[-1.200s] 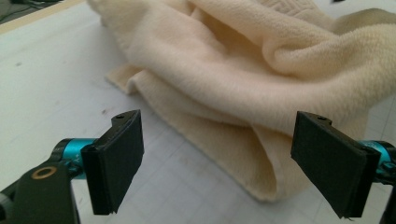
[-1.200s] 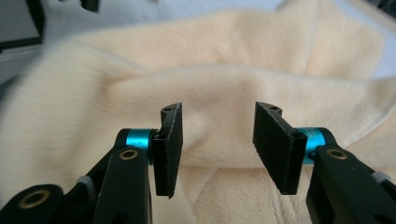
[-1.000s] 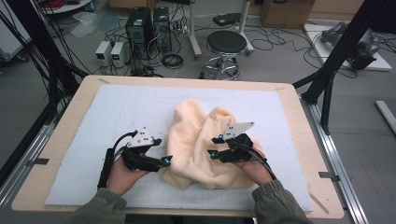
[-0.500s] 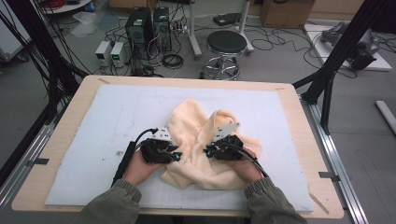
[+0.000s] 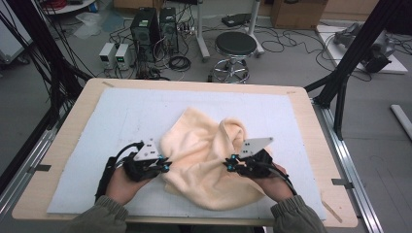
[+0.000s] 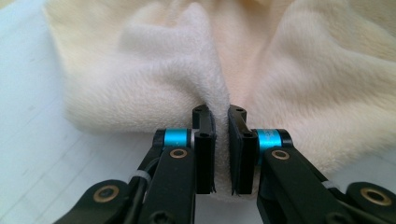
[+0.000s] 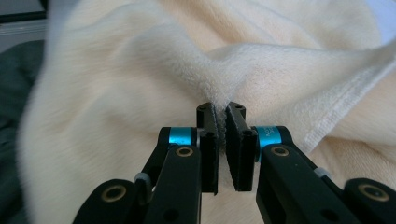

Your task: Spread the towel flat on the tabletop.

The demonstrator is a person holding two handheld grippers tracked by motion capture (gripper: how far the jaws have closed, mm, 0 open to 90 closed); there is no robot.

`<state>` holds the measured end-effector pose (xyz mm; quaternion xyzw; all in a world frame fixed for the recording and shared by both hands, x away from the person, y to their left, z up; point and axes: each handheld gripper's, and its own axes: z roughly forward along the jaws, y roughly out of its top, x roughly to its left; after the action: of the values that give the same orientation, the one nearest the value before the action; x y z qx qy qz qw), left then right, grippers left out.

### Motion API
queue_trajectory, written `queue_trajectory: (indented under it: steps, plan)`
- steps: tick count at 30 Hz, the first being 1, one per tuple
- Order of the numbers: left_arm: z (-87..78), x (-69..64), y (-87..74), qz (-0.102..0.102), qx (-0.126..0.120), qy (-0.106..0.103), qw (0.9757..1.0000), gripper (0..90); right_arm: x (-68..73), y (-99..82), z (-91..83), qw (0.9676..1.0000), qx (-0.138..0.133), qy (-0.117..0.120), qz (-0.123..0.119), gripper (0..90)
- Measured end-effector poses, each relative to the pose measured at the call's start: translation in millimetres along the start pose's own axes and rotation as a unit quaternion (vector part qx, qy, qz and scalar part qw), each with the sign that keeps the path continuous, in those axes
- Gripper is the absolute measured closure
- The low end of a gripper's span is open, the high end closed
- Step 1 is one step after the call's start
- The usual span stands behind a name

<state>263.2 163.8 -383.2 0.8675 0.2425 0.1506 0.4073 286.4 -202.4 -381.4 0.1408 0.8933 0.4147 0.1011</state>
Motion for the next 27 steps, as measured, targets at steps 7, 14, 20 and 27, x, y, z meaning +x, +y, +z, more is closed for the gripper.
queue_trajectory:
  steps: [7, 14, 20, 27]
  plan:
    - [-32.0, -34.4, -15.2, 0.010, -0.004, -0.030, 0.9995, 82.2, 54.3, -13.9, -11.9, 0.9992, 0.006, 0.039, -0.011, 84.5]
    - [-40.6, -48.2, -20.5, 0.022, -0.012, -0.066, 0.9975, 64.0, 75.6, -8.8, -26.2, 0.9981, -0.018, 0.059, -0.004, 72.6]
    - [-34.2, -17.1, -0.6, 0.019, -0.045, -0.053, 0.9974, 55.3, 54.2, 16.7, -23.4, 0.9992, -0.030, 0.021, -0.013, 62.1]
    - [9.9, 27.2, 7.1, -0.012, -0.018, -0.036, 0.9991, 49.6, 1.9, 36.6, 29.3, 1.0000, 0.000, -0.002, 0.007, 50.9]
